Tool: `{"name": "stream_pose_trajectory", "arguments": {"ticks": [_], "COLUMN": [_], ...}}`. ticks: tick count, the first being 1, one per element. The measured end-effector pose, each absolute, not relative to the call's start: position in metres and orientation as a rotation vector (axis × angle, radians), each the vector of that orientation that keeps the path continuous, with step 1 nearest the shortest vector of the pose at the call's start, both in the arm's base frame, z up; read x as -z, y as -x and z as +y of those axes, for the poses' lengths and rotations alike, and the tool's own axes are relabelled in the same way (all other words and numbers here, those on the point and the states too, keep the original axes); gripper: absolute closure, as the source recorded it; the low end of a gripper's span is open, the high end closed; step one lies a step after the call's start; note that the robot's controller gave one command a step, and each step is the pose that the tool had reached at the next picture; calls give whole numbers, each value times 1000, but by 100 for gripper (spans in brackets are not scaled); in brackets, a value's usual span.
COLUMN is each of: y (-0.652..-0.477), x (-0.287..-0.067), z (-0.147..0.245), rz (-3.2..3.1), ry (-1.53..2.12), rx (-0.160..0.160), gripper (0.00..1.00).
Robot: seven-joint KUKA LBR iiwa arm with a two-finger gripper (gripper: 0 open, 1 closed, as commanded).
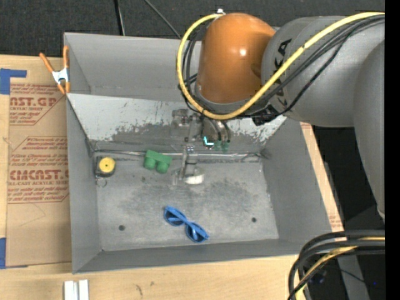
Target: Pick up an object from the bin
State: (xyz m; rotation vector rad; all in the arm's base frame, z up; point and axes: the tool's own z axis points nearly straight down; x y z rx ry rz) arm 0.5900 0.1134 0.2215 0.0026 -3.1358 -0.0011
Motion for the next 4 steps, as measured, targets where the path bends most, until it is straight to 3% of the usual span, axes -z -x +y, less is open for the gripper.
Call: {"name": "stream_pose_trajectory", "arguments": {"ticks": [1, 2, 3, 4], "y": [-562, -557, -493, -484], "x": [-89, -70, -70, -70], "z": [75, 79, 101, 106], "rz": [-3113, -2995, -2742, -2792], "ry": [-373, -950, -1537, -1441], "rx": [-1, 2, 2, 4], "gripper": [0, 0, 0, 0]}}
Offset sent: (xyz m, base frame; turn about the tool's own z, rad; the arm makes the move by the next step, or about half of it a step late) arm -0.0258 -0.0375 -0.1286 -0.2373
